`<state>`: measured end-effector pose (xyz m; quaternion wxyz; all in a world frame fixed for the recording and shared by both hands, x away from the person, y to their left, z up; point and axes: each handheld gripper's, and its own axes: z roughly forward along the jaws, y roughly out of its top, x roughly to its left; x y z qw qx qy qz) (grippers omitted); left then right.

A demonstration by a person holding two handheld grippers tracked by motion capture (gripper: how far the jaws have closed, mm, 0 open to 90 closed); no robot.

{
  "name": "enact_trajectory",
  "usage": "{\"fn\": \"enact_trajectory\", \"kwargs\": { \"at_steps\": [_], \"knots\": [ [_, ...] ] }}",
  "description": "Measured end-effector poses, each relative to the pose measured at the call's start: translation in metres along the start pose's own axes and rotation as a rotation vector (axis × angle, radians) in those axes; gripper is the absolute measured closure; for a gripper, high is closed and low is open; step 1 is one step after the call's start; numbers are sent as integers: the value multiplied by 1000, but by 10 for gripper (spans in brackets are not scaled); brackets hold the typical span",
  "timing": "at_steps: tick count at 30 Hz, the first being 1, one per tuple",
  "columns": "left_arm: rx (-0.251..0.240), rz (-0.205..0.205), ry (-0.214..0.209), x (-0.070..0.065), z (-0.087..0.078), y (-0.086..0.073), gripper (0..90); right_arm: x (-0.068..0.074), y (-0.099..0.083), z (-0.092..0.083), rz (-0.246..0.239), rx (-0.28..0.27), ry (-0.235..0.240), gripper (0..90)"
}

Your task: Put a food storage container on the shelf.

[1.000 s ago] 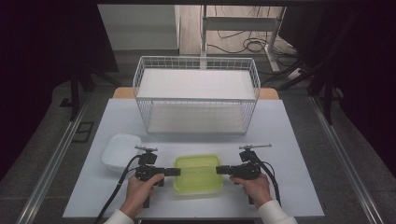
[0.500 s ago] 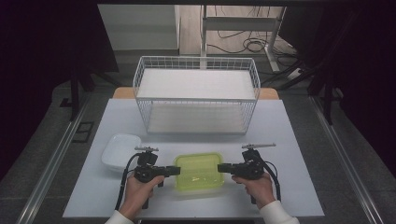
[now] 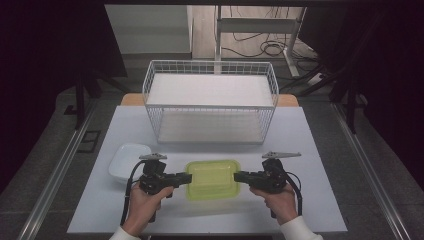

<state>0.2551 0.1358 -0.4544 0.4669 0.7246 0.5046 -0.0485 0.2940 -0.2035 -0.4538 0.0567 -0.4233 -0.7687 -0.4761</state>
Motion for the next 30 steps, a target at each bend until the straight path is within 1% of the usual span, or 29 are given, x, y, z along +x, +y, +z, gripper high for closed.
{"fn": "enact_trajectory", "kwargs": {
  "at_steps": [3,9,10,12,16,17,18,23,26,30],
  "knots": [
    [-4,3,-4,-1,-1,1,762,2,1,-2,-10,-8,2,789],
    [-10,24,-7,-2,-3,4,763,6,5,-5,-37,-22,-7,788],
    [-15,26,-4,-3,-4,5,763,7,7,-7,-44,-35,-16,789],
    [-19,41,5,-5,-4,7,763,8,7,-7,-48,-40,-19,789],
    [-37,48,-3,-6,-9,10,765,14,12,-11,-79,-56,-28,789],
    [-39,52,-1,-7,-10,10,765,14,12,-11,-79,-56,-28,789],
    [-39,56,-3,-7,-11,11,767,16,14,-13,-92,-63,-33,789],
    [-35,73,-2,-10,-12,16,767,18,17,-16,-107,-69,-35,789],
    [-25,86,2,-10,-9,22,768,18,21,-18,-114,-75,-47,789],
    [-33,93,-4,-9,-9,28,769,17,25,-20,-113,-83,-49,789]
  ]
}}
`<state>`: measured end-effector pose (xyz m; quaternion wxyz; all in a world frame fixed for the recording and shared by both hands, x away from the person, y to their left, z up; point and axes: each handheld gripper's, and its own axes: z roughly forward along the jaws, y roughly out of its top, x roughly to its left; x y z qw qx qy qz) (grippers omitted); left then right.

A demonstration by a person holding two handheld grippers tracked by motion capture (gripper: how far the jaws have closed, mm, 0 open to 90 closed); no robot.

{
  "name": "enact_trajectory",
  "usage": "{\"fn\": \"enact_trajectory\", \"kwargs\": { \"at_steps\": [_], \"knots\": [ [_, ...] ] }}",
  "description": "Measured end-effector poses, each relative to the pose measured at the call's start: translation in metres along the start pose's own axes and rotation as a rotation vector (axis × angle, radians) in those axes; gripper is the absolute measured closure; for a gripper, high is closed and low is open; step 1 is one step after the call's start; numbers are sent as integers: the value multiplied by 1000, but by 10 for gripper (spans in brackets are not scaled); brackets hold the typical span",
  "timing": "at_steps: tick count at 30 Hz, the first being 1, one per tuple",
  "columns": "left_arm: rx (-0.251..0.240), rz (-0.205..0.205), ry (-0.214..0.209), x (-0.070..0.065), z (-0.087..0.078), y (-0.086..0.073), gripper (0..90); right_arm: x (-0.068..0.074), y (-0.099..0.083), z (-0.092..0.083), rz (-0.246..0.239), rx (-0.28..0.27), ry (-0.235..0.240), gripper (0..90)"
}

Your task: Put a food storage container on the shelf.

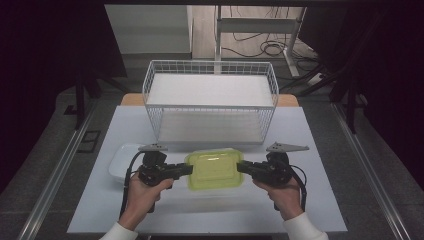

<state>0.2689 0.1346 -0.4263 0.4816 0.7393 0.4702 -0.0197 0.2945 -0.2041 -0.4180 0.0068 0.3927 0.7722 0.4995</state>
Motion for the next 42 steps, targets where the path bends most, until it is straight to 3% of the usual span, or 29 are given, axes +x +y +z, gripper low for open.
{"fn": "enact_trajectory", "kwargs": {
  "at_steps": [12,42],
  "knots": [
    [-49,42,-7,3,-15,32,775,6,26,-1,-39,-24,-16,786],
    [-125,95,25,4,-45,85,778,13,85,1,-97,-81,8,782]
  ]
}}
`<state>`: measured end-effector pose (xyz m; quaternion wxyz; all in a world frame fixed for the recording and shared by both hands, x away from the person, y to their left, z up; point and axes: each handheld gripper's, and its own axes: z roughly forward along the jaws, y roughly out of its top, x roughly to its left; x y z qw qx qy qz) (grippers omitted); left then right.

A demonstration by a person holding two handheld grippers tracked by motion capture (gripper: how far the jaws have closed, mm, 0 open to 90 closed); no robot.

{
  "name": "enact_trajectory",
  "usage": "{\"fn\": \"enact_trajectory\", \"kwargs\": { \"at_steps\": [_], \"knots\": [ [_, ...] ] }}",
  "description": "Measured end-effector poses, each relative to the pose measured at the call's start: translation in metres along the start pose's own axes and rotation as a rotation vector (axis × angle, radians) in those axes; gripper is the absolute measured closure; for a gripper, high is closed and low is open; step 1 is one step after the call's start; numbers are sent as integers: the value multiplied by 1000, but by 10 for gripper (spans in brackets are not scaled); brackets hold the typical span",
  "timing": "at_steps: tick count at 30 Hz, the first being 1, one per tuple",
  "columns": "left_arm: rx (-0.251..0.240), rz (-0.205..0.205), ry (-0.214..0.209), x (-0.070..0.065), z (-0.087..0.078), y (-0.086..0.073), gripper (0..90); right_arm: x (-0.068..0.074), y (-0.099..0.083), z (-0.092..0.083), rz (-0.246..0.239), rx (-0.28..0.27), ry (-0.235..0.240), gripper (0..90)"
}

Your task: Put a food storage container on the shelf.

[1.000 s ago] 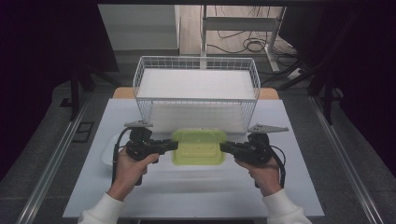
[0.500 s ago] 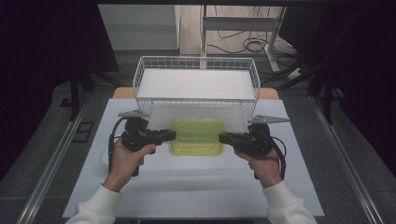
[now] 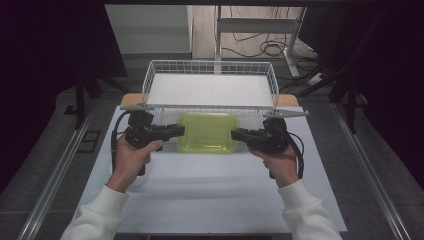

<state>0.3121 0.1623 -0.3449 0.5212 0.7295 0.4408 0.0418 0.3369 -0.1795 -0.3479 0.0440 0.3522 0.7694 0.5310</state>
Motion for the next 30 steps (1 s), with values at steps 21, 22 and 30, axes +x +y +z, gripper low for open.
{"fn": "enact_trajectory", "kwargs": {
  "at_steps": [21,22,30],
  "knots": [
    [-46,37,38,6,-3,34,785,-10,39,7,-20,-35,-6,787],
    [-49,40,38,6,-3,36,785,-10,41,7,-23,-37,-6,786],
    [-49,44,39,10,2,51,789,-17,56,7,-26,-34,-8,787]
  ]
}}
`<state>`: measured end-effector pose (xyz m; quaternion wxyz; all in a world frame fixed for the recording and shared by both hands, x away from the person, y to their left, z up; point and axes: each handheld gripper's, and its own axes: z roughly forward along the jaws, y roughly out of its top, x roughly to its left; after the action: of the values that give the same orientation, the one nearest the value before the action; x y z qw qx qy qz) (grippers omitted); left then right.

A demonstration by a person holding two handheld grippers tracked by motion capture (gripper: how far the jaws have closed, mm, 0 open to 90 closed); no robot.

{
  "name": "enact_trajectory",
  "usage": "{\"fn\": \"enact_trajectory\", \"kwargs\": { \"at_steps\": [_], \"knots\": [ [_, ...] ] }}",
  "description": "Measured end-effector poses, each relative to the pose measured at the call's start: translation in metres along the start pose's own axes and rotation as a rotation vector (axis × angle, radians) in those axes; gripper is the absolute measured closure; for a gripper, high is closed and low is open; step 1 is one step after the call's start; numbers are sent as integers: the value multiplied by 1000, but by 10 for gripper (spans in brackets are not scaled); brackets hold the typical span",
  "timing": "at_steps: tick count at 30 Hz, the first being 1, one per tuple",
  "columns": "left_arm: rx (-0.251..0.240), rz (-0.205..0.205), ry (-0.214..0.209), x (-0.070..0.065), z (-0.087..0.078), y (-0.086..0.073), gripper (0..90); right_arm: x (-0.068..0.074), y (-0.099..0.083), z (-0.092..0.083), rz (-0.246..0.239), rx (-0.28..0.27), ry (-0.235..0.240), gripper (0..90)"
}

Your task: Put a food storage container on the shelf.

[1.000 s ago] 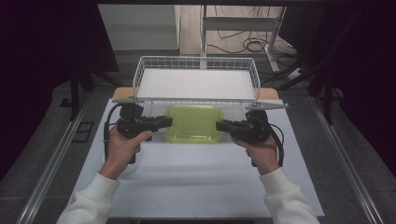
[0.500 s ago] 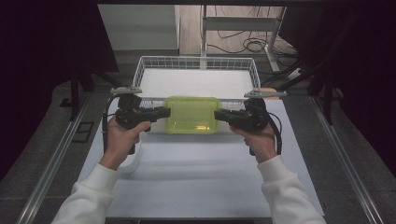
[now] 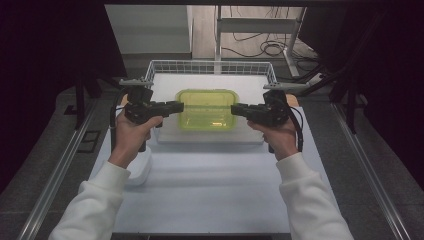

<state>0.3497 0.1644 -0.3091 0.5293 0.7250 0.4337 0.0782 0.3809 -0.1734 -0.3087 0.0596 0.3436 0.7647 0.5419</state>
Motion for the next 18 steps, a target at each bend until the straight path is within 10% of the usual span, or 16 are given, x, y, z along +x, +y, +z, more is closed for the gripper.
{"fn": "enact_trajectory", "kwargs": {
  "at_steps": [18],
  "knots": [
    [11,-3,-25,25,24,51,793,-29,46,7,46,1,-15,788]
  ]
}}
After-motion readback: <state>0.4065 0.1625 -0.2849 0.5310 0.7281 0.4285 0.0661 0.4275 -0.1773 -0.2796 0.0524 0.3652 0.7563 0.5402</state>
